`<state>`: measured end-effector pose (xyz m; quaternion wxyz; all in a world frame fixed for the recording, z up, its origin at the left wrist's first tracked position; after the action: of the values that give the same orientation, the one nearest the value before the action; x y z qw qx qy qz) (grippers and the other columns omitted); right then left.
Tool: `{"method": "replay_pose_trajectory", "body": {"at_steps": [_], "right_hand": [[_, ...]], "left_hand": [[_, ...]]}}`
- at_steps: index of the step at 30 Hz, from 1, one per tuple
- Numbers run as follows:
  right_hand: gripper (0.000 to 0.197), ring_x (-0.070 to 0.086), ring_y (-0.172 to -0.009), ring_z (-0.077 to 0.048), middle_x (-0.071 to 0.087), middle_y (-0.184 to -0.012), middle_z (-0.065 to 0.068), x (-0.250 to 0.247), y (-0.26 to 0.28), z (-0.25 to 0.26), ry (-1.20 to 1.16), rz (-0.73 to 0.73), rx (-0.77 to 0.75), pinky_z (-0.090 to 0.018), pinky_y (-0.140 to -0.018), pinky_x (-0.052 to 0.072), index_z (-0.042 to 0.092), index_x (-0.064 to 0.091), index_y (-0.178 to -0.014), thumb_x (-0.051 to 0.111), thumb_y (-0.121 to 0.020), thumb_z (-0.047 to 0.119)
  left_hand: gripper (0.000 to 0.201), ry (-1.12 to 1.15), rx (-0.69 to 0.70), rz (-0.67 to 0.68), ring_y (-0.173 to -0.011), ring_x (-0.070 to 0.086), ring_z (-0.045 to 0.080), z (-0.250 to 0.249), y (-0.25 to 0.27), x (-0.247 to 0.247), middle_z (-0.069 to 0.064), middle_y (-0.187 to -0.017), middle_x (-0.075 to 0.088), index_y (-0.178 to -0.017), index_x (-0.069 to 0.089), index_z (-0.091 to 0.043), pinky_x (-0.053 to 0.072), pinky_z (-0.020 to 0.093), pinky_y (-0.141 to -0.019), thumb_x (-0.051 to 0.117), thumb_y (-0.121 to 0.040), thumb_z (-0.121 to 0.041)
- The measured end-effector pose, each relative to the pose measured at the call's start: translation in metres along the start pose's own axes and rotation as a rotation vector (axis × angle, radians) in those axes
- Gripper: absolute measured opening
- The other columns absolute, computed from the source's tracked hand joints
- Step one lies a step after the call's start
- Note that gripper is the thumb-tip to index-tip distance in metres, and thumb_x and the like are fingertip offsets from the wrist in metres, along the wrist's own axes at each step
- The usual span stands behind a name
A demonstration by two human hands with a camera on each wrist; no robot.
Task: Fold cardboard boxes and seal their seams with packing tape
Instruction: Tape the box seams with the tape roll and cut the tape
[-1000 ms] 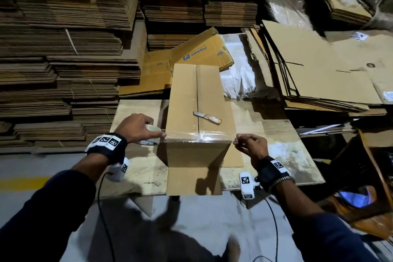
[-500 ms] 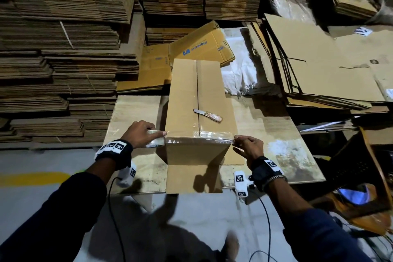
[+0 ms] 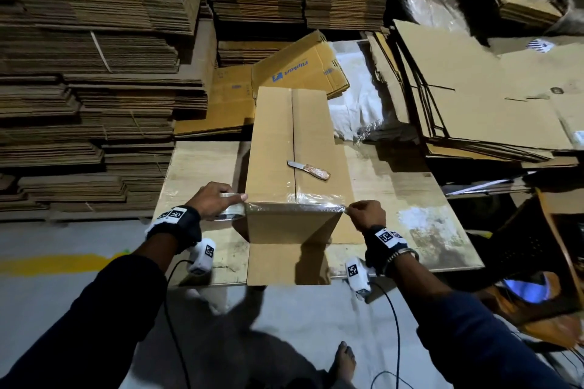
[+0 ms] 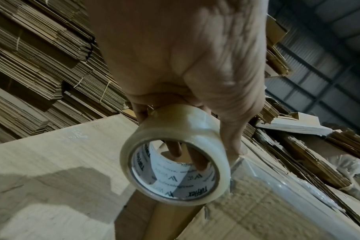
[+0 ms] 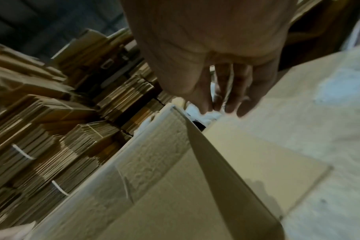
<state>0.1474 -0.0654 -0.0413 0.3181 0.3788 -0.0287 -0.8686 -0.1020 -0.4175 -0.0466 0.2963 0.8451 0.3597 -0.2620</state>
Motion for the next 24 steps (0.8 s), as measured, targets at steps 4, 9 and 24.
{"method": "replay_pose_trajectory", "body": {"at_steps": [4,9,24], "right_hand": [[0.034,0.067,-0.106,-0.033,0.074,-0.112,-0.011,-0.013,0.018,0.059,0.168,-0.228,-0.340,-0.041,-0.089,0.058,0.015,0.074,-0.120,0.063,-0.088,0.011],[0.028,0.059,-0.110,-0.029,0.066,-0.116,-0.010,0.061,0.068,0.135,0.287,-0.113,-0.860,-0.044,-0.088,0.054,0.013,0.065,-0.121,0.052,-0.103,0.029],[0.067,-0.004,-0.160,-0.020,-0.001,-0.173,-0.007,0.209,0.089,0.163,0.970,0.282,-1.366,-0.046,-0.130,0.010,0.011,0.004,-0.166,0.012,-0.112,0.049]], "left_hand": [[0.068,-0.013,0.011,0.020,-0.075,0.058,0.024,-0.006,0.005,0.001,0.018,-0.089,0.069,-0.090,0.067,-0.001,0.037,0.033,-0.067,0.067,-0.089,-0.069],[0.052,-0.030,0.018,0.032,-0.073,0.058,0.023,-0.014,0.006,0.000,0.008,-0.080,0.065,-0.080,0.065,-0.011,0.039,0.033,-0.066,0.067,-0.094,-0.061],[0.054,0.076,-0.094,-0.047,-0.060,0.052,0.020,0.000,0.007,0.003,0.001,-0.060,0.057,-0.060,0.057,-0.019,0.035,0.032,-0.061,0.074,-0.089,-0.061]]}}
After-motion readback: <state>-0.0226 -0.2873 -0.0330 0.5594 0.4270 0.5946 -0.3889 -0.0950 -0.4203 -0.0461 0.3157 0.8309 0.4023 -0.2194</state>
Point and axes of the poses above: each hand's wrist, its own y-axis away from the middle knuckle, its own x-axis out of the palm, z = x × y, the point moved 8 cm from there along -y, towards the middle knuckle
